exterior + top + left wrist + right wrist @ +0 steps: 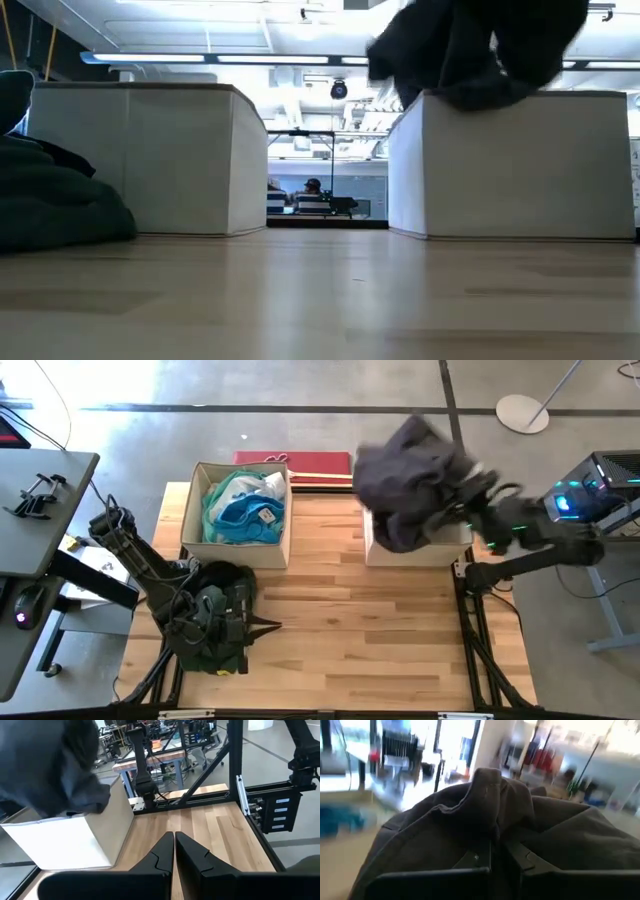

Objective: Sort clothes
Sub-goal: Put the pants into the right laundry organizer

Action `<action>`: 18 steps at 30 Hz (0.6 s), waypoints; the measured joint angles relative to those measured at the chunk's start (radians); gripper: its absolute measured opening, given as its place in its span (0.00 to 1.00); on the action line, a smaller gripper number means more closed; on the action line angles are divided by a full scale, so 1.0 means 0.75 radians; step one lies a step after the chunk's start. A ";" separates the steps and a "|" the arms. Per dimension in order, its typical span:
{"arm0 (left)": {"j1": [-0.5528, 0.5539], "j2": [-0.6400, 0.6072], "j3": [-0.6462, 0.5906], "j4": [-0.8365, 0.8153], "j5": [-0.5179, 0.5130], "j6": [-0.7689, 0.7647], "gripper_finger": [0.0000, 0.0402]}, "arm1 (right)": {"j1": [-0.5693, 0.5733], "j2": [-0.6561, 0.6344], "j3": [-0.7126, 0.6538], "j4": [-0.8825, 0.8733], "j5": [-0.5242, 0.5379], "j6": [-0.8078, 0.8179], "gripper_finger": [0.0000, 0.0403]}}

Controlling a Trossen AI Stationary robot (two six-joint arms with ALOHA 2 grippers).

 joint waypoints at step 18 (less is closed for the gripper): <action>0.002 0.001 -0.001 0.007 -0.001 0.071 0.02 | -1.100 0.443 -0.233 -0.813 -1.044 0.648 0.00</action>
